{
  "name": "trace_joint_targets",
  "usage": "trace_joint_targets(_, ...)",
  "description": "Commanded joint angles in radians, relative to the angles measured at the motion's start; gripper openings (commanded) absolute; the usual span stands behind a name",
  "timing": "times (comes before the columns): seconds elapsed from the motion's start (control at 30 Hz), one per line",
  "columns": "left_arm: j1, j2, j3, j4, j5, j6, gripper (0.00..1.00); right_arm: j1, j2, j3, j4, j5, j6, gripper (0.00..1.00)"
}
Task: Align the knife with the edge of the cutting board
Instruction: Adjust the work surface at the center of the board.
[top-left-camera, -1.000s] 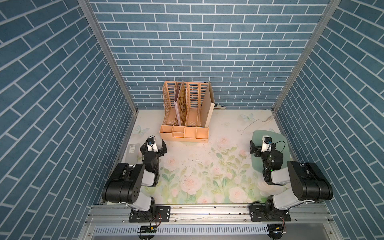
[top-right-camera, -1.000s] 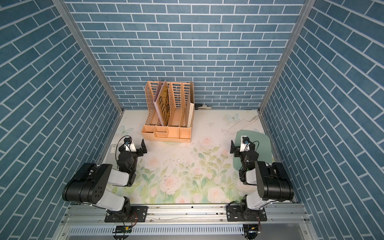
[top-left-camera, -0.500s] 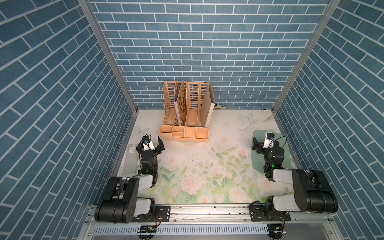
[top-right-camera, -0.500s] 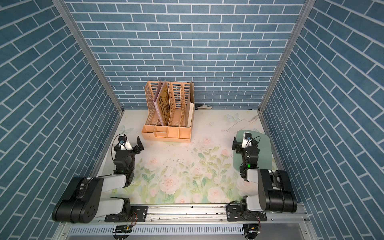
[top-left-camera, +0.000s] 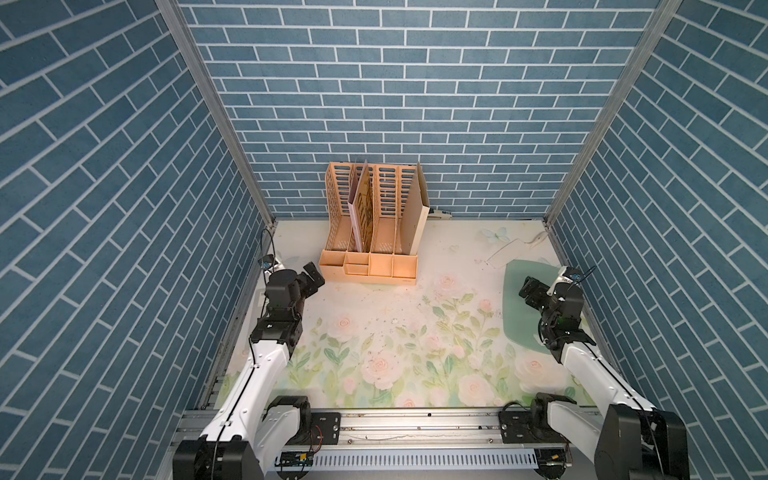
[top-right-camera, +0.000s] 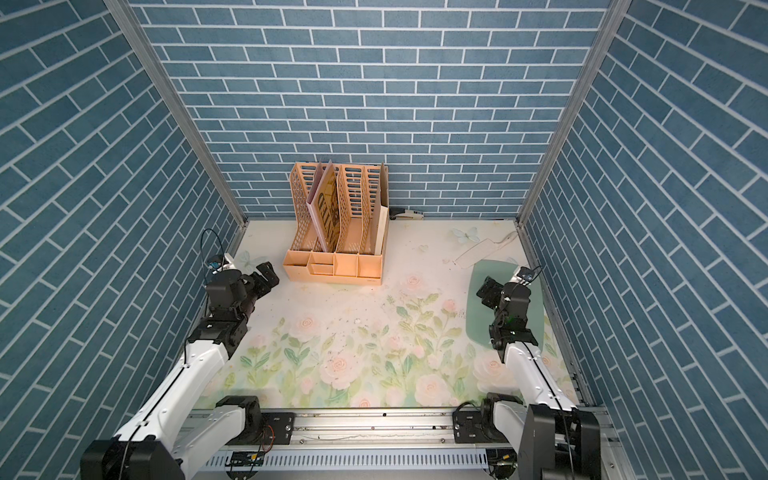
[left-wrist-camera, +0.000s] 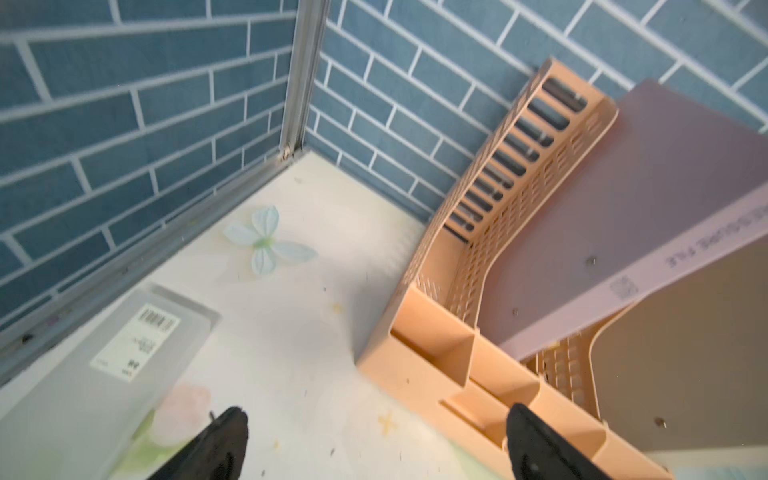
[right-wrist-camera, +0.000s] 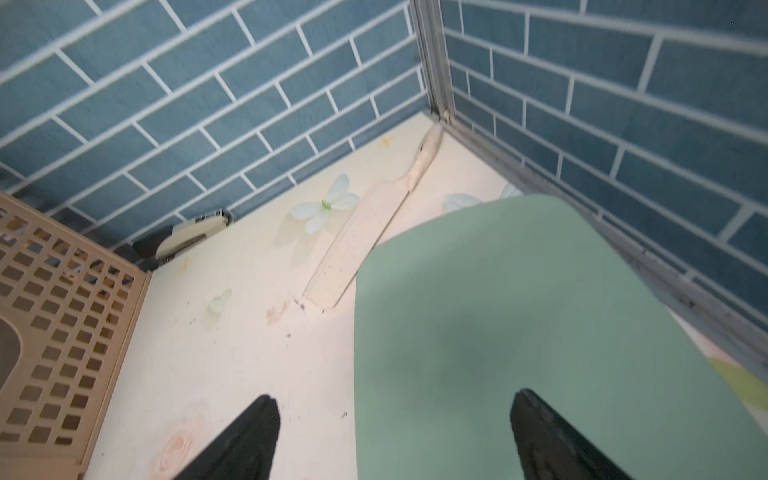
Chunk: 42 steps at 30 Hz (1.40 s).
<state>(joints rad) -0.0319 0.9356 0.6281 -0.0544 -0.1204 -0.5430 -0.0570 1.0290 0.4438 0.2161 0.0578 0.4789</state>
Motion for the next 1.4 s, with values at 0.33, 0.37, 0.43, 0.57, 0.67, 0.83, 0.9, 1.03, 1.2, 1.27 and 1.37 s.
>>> trace_joint_targets(0.33,0.001,-0.284,0.063,-0.301,0.231,0.095,1.00,0.005,0.148,0.025,-0.409,0.094,0.327,0.89)
trace_joint_targets(0.37,0.001,-0.291,0.049,-0.289,0.233,0.097,1.00,0.006,0.159,0.019,-0.416,0.102,0.347,0.89)
trace_joint_targets(0.43,0.001,-0.324,0.048,-0.285,0.249,0.096,1.00,0.016,0.156,-0.014,-0.386,0.102,0.374,0.92)
trace_joint_targets(0.57,0.001,-0.264,0.067,-0.308,0.272,0.093,1.00,0.022,0.165,-0.033,-0.396,0.135,0.395,0.99)
trace_joint_targets(0.67,0.001,-0.226,0.083,-0.325,0.271,0.096,0.99,0.022,0.189,-0.029,-0.383,0.155,0.376,0.99)
trace_joint_targets(0.83,0.001,-0.234,0.068,-0.302,0.258,0.091,1.00,0.022,0.270,-0.009,-0.371,0.142,0.341,0.99)
trace_joint_targets(0.9,0.001,-0.236,0.068,-0.303,0.253,0.091,1.00,0.022,0.296,-0.013,-0.356,0.142,0.329,0.99)
trace_joint_targets(1.03,0.000,-0.235,0.068,-0.308,0.250,0.091,1.00,0.023,0.334,-0.009,-0.372,0.101,0.314,1.00)
trace_joint_targets(1.2,0.000,-0.232,0.066,-0.311,0.221,0.084,1.00,0.045,0.233,-0.012,-0.455,0.071,0.309,1.00)
trace_joint_targets(1.27,-0.001,-0.228,0.066,-0.312,0.212,0.083,1.00,0.052,0.195,-0.023,-0.458,0.033,0.320,1.00)
trace_joint_targets(1.37,0.000,-0.228,0.073,-0.316,0.207,0.091,1.00,0.076,0.188,-0.028,-0.472,-0.004,0.345,1.00)
